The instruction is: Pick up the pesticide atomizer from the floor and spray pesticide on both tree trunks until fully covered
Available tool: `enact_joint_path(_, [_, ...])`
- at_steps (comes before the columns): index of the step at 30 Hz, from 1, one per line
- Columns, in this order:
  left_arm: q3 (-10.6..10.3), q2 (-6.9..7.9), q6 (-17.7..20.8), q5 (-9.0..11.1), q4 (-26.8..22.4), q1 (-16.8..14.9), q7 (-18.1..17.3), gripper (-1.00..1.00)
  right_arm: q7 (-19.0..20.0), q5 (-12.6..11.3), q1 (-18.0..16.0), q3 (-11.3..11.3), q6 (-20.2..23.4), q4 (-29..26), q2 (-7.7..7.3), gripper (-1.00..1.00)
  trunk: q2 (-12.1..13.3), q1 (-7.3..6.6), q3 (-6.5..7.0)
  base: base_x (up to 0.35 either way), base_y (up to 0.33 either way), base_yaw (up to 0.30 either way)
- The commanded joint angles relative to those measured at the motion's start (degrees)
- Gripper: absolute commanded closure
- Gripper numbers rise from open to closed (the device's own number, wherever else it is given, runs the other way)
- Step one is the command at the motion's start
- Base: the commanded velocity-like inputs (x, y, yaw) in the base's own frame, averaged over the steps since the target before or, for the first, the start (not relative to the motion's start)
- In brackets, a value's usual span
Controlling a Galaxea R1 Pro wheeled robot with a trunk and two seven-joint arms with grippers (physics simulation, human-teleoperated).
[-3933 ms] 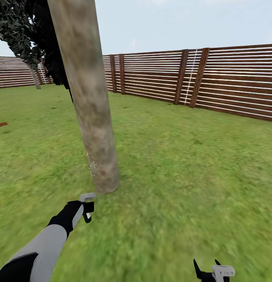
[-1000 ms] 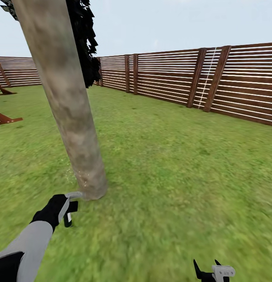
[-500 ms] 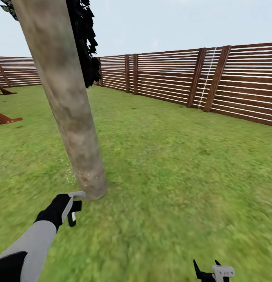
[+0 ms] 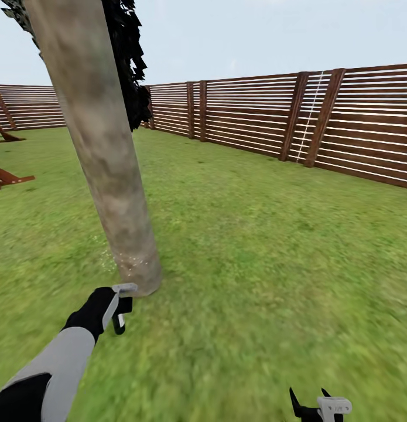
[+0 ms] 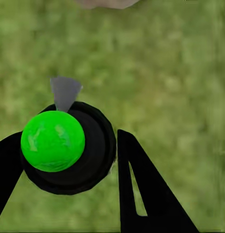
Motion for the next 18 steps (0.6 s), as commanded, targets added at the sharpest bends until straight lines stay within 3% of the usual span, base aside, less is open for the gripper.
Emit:
enact_joint_path(1, [-0.01,-1.02,0.04,-0.37,-0.46,-0.19,0.07,1.0,0.0,0.0,0.0,0.0,0.0,0.05,0.0,-1.0,0.0,0.0,0.0,-0.013,0.003,0.0])
enact_joint_path(4, [0.0,-2.16,2.52,-0.34,-4.11,-0.44,0.03,1.0,0.0,0.0,0.0,0.0,0.0,0.07,0.0,-1.0,0.0,0.0,0.0,-0.003,0.001,0.0])
enact_joint_path(6, [-0.13,-1.87,4.31,-0.33,-7.91,0.02,0.01,1.0,0.0,0.0,0.0,0.0,0.0,0.08,0.0,-1.0,0.0,0.0,0.0,0.0,0.0,0.0])
enact_joint_path(11, [-0.12,2.49,4.81,-0.18,-8.96,0.28,-1.94,1.0,0.0,0.0,0.0,0.0,0.0,0.08,0.0,-1.0,0.0,0.0,0.0,0.0,0.0,0.0])
enact_joint_path(14, [-0.57,1.94,4.74,-0.39,-9.07,0.28,-3.66,1.0,0.0,0.0,0.0,0.0,0.0,0.08,0.0,-1.0,0.0,0.0,0.0,-0.126,0.0,0.0])
enact_joint_path(16, [-3.07,1.68,4.76,-0.24,-9.08,-0.16,-3.81,1.0,0.0,0.02,0.0,0.0,0.0,0.08,0.0,-1.0,0.0,0.0,0.0,-0.3,0.0,0.0])
enact_joint_path(18, [-4.01,1.14,4.8,-0.23,-9.07,-0.43,-3.84,1.0,0.0,0.01,0.0,0.0,0.06,0.07,0.0,-1.0,0.0,0.0,0.0,-0.09,0.0,0.0])
